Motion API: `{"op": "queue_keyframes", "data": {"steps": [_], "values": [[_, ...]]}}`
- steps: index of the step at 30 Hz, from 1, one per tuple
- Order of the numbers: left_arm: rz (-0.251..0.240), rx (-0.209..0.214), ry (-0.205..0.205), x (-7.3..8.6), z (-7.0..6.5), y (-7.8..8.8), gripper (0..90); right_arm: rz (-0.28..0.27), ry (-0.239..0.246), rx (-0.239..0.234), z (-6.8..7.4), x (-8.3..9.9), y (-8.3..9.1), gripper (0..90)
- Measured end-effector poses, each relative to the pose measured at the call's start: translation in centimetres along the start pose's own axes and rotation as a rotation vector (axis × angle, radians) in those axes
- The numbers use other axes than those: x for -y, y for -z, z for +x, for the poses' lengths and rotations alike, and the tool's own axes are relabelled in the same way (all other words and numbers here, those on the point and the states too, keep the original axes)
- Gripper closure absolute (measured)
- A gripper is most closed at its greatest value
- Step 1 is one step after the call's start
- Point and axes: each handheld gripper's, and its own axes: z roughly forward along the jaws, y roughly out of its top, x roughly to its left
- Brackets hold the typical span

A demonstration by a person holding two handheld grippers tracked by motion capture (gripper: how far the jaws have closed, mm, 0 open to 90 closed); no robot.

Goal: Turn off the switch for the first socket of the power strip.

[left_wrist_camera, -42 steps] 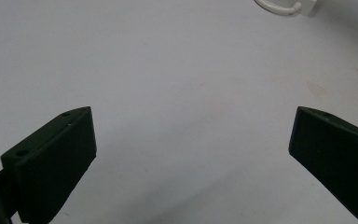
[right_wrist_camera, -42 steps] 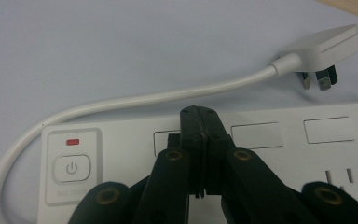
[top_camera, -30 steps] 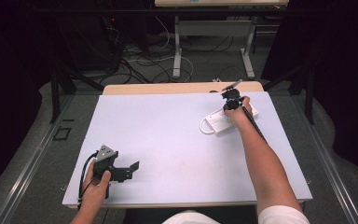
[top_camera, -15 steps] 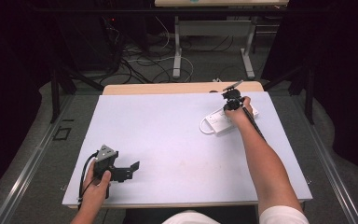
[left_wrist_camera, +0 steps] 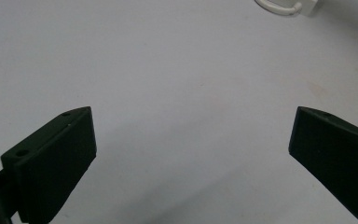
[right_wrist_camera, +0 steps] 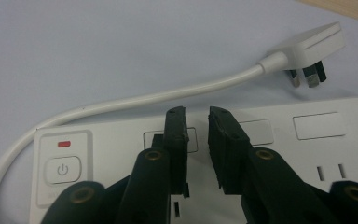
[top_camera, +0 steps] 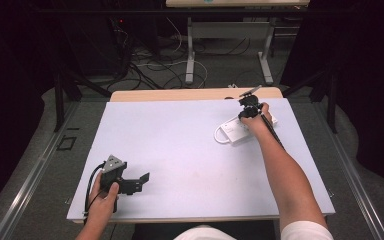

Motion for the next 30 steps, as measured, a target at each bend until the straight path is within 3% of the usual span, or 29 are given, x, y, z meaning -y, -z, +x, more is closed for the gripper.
{"op": "queue_keyframes", "data": {"steps": [6,14,24,30], "values": [[-0.001,0.001,-0.001,0.0,0.0,-0.1,0.5,-0.007,0.018,0.008,0.0,-0.1,0.4,64.0],[-0.002,0.001,-0.001,0.0,0.0,-0.1,0.5,-0.021,0.037,-0.017,0.4,-0.1,0.8,54.6],[-0.002,0.000,0.002,0.0,0.0,-0.1,0.5,-0.037,0.098,-0.029,0.8,0.0,1.8,49.9],[-0.002,0.000,0.002,0.0,0.0,-0.1,0.5,-0.068,0.111,-0.046,1.0,0.0,2.3,46.3]]}}
